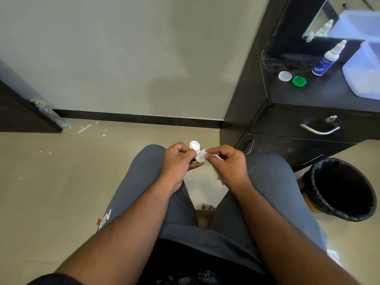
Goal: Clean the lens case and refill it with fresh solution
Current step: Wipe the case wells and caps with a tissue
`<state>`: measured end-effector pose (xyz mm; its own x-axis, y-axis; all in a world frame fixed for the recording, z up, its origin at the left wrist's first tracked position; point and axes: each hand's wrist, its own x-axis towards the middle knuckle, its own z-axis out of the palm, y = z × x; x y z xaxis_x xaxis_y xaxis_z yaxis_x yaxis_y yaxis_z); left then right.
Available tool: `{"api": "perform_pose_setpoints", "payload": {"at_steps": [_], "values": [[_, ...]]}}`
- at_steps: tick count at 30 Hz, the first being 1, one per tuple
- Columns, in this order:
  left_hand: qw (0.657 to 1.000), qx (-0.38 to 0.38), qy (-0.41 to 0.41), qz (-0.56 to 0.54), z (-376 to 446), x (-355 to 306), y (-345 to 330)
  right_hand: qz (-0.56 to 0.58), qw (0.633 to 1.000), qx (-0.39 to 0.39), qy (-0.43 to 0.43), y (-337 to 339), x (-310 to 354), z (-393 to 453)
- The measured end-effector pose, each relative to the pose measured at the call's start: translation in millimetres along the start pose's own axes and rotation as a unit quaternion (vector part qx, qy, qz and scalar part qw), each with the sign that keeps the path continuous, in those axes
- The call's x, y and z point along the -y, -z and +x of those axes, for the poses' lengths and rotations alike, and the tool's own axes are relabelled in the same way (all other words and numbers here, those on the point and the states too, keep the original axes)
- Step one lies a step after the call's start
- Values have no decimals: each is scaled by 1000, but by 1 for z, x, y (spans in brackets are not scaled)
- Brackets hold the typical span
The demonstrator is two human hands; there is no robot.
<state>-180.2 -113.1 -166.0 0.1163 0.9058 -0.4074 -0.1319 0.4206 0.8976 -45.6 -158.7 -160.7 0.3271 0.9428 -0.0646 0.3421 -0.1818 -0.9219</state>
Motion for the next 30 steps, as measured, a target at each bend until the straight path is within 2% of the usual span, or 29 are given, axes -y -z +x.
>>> {"api": "perform_pose_setpoints", "payload": {"at_steps": [2,5,7,11,15,17,19,21,22,24,26,27,28,30], "values": [[1000,7,5,14,-1,0,-1,-53,998,1,32,-6,-2,0],[999,4,5,36,-1,0,0,-71,997,-14,30,-11,-3,-1],[999,5,0,54,-2,1,0,-75,997,-25,8,-14,-3,0],[998,17,-8,68,-4,0,-2,-10,997,-36,-69,-19,4,-2],[997,25,-15,70,-3,-3,0,-3,997,23,-76,-13,8,-9],[996,25,-14,79,-3,-5,1,-29,997,66,-38,-10,10,-10],[996,25,-7,86,-3,-7,3,-101,988,112,36,-8,13,-8],[997,31,4,68,-3,-10,6,-230,945,161,169,-1,18,-3],[998,34,5,56,-3,-11,8,-294,903,188,250,4,21,2],[998,47,7,48,-5,-14,10,-397,794,250,386,16,30,14],[996,69,23,48,-7,-16,8,-456,696,289,474,29,40,29],[996,76,33,45,-7,-18,7,-469,660,295,507,34,46,36],[995,81,41,40,-6,-20,6,-474,632,291,540,39,51,43],[994,89,52,40,-3,-23,9,-463,601,264,596,46,59,53]]}}
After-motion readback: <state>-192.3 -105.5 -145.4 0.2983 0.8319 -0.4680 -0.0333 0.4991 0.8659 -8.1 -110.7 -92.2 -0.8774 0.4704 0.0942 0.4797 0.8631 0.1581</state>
